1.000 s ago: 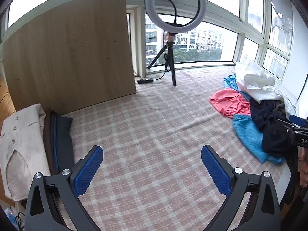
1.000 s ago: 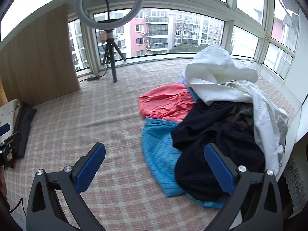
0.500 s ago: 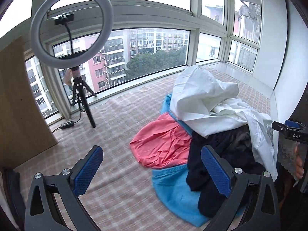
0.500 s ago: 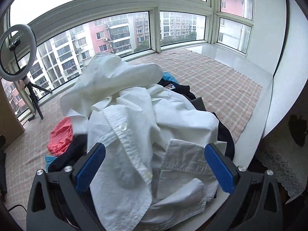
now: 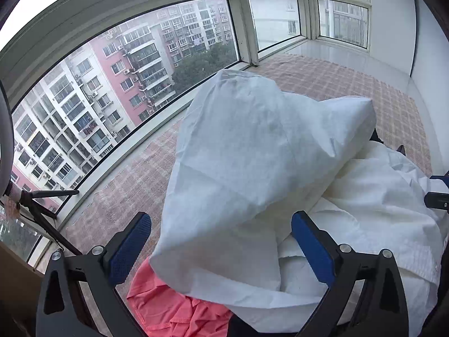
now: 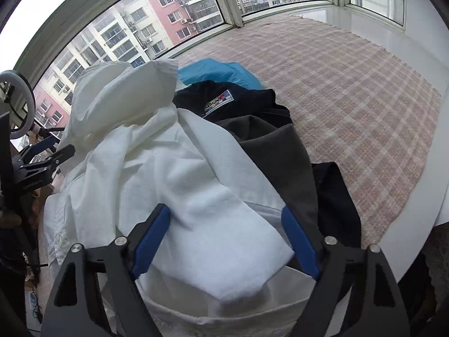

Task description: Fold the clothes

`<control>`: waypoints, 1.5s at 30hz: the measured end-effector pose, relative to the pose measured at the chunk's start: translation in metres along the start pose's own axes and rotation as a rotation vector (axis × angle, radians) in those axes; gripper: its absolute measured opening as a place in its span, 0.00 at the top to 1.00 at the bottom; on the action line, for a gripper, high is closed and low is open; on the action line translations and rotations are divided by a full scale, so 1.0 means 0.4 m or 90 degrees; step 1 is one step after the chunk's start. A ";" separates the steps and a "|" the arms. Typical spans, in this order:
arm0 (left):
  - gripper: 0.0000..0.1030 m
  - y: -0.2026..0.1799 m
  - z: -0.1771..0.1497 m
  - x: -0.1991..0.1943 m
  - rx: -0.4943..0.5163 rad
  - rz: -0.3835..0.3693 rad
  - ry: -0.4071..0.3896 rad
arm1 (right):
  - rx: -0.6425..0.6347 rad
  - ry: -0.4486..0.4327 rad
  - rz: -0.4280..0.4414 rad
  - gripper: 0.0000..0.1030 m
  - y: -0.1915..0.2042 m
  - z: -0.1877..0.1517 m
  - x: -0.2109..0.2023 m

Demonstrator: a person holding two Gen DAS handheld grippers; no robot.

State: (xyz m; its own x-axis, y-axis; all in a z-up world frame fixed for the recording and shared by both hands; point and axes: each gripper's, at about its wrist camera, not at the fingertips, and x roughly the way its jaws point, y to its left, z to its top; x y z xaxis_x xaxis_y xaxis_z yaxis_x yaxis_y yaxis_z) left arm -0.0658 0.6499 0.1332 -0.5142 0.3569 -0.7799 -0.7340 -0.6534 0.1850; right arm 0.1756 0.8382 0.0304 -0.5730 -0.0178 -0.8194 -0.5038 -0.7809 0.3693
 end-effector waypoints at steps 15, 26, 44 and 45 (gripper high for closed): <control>0.98 0.190 0.016 -0.374 -0.092 -0.076 -0.129 | -0.066 -0.143 0.056 0.96 0.172 0.081 -0.227; 0.98 0.619 -0.397 -0.815 -0.265 0.071 -0.250 | -0.217 -0.299 0.183 0.96 0.568 0.042 -0.495; 0.82 0.647 -0.991 -0.657 -0.295 0.130 0.097 | -0.288 -0.011 0.092 0.56 0.790 -0.250 -0.137; 0.76 0.635 -0.985 -0.672 -0.286 0.120 0.085 | -0.303 -0.002 0.100 0.50 0.808 -0.288 -0.139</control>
State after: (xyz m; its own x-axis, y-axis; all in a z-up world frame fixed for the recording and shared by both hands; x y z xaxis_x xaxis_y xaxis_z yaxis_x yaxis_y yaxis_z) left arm 0.0609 0.1249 0.1542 -0.5361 0.1362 -0.8331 -0.3556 -0.9315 0.0766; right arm 0.1192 0.5147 0.1449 -0.6211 -0.1564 -0.7679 -0.0608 -0.9673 0.2462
